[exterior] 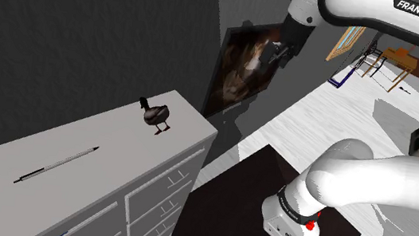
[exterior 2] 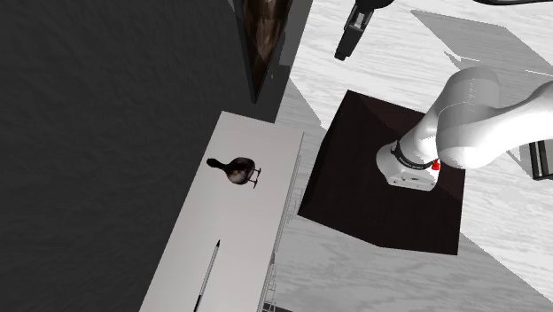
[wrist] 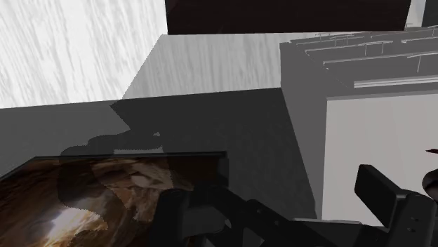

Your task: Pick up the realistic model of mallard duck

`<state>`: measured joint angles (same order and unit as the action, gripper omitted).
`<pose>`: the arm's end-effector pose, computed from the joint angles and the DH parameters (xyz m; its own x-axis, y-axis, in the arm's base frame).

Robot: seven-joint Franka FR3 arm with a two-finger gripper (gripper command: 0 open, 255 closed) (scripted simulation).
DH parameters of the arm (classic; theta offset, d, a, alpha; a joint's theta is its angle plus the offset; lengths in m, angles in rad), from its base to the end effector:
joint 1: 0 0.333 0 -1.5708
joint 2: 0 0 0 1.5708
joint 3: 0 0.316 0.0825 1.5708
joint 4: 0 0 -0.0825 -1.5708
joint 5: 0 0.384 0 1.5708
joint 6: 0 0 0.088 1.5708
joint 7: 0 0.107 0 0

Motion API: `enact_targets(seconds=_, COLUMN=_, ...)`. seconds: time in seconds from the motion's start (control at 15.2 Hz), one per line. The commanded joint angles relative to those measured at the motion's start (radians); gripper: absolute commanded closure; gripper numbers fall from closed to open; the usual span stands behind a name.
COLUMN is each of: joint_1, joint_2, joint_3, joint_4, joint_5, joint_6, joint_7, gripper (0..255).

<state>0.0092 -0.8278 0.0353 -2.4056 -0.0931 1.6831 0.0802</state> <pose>0.3064 0.0079 0.5906 0.9930 -0.0336 0.1132 -0.0462 -0.9928 0.1101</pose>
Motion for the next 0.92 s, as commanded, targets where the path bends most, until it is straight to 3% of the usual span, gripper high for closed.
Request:
enact_targets(seconds=0.0, joint_1=0.0, joint_2=0.0, joint_3=0.0, joint_4=0.0, joint_5=0.0, joint_6=0.0, joint_7=0.0, gripper=0)
enact_targets(seconds=0.86, joint_1=0.069, joint_2=0.27, joint_3=0.175, joint_4=-0.059, joint_5=0.084, joint_6=0.398, joint_7=0.184, gripper=0)
